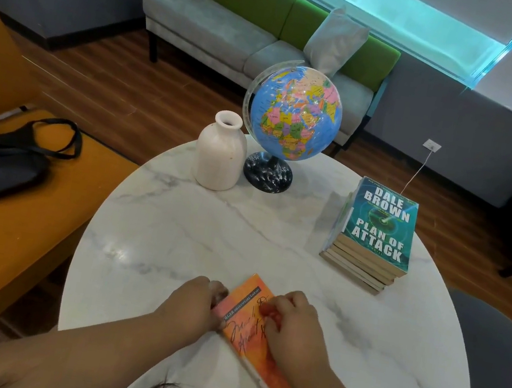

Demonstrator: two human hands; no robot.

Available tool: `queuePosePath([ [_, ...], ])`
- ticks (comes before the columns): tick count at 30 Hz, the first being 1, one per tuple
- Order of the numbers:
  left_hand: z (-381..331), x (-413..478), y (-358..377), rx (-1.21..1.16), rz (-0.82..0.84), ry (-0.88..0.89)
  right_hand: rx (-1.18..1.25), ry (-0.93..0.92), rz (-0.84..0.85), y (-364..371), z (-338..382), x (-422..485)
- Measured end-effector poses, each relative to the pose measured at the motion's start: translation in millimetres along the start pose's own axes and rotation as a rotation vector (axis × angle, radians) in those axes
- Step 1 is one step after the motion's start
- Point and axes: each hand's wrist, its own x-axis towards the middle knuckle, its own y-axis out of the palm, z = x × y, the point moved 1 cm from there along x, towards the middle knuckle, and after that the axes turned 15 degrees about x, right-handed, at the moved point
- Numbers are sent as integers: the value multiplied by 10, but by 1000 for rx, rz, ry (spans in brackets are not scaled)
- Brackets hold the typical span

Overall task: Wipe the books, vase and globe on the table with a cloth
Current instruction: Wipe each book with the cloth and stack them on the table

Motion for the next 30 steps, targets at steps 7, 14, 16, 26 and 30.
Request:
queuePosePath([
  [7, 47, -39, 16, -143, -2, -152, -8, -278, 351, 130, 257, -91],
  [14, 81, -20, 5, -179, 13, -167, -118, -126, 134, 163, 261, 154],
  [16, 80, -31, -1, -210, 11, -170, -85, -249, 284, 246, 312, 46],
  [26, 90, -8, -26, -209, 27, -187, -46, -200, 184, 266, 372, 238],
  [30, 90, -9, -28, -221, 21, -188, -22, -297, 330, 301, 349, 226],
])
